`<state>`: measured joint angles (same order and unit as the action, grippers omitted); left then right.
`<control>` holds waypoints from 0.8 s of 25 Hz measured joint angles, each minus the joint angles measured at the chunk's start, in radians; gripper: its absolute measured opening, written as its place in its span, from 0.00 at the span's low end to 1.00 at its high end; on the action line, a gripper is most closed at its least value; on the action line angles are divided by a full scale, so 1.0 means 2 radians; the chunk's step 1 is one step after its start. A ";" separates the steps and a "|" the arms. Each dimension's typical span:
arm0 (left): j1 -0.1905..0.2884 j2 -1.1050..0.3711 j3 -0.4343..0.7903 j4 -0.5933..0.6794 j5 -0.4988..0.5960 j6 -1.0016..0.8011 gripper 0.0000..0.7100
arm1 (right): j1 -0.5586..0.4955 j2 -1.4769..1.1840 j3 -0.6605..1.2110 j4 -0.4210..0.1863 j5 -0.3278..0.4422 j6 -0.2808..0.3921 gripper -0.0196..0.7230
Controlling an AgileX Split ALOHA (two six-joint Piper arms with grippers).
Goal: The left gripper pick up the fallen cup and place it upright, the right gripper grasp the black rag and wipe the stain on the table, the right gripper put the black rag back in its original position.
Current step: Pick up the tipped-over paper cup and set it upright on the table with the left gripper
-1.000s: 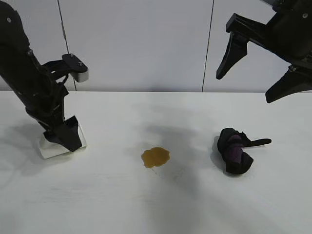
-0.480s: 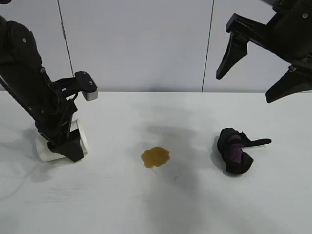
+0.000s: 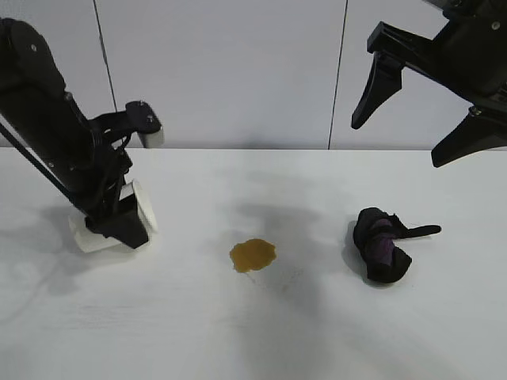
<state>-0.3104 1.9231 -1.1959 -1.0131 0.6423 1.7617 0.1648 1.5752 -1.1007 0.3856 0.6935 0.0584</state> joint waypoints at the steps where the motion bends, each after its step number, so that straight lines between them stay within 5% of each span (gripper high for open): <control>1: 0.003 -0.001 0.013 -0.035 0.009 0.036 0.64 | 0.000 0.000 0.000 0.000 0.002 0.000 0.89; 8: 0.063 0.002 0.145 -0.312 0.166 0.374 0.64 | 0.000 0.000 0.000 0.000 0.011 0.000 0.89; 11: 0.077 0.020 0.166 -0.334 0.220 0.432 0.64 | 0.000 0.000 0.000 0.000 0.012 0.000 0.89; 20: 0.077 0.111 0.146 -0.342 0.244 0.473 0.64 | 0.000 0.000 0.000 0.000 0.023 0.000 0.89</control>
<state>-0.1558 2.1461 -0.9036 -1.6978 1.1299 2.7084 0.1648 1.5752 -1.1007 0.3856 0.7391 0.0584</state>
